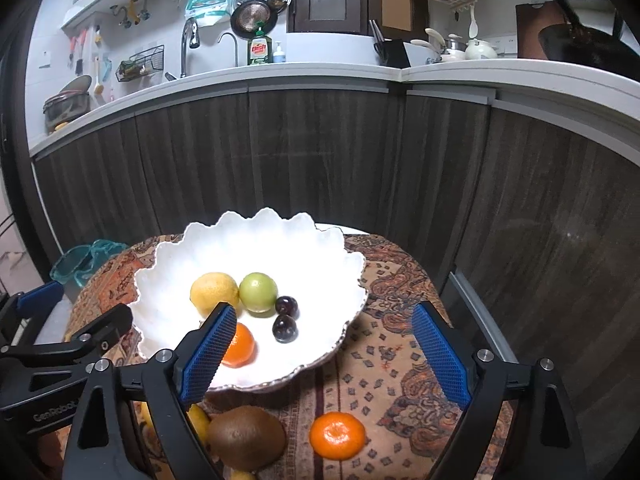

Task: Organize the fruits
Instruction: 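Withdraw both open tools from the bowl toward the loose fruit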

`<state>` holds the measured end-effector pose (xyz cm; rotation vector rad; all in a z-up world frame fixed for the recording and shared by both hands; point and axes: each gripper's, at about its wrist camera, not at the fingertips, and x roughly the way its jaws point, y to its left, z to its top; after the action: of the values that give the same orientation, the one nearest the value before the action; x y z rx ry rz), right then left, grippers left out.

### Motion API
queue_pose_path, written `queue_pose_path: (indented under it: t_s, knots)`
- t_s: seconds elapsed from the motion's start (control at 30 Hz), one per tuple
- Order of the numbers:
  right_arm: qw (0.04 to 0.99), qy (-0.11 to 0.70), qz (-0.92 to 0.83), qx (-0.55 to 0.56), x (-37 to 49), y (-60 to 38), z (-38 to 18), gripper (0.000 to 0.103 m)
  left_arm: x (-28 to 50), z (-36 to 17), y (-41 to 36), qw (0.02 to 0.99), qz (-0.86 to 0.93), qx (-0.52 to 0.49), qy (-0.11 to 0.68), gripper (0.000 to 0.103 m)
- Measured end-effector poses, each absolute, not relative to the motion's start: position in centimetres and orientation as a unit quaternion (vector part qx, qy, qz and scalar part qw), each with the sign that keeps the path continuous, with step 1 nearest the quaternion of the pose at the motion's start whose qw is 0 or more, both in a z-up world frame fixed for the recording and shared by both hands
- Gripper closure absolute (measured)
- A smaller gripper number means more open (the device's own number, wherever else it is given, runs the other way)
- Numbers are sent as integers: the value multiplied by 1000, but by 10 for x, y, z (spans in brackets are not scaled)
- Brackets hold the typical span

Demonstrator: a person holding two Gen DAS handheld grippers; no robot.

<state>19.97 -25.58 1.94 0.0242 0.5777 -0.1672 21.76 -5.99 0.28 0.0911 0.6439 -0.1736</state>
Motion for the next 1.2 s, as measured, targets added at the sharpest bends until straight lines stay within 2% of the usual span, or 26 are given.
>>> queue_pose_path:
  t_s: [0.53,1.2]
  knots:
    - [953,292,-80,9,169,-249,15,12,182,-1,-48,945,-80,50,313,2]
    - [932,360,-34,-11,151,-210,-42,14,153,-57,-13,931,-44,51,359,2]
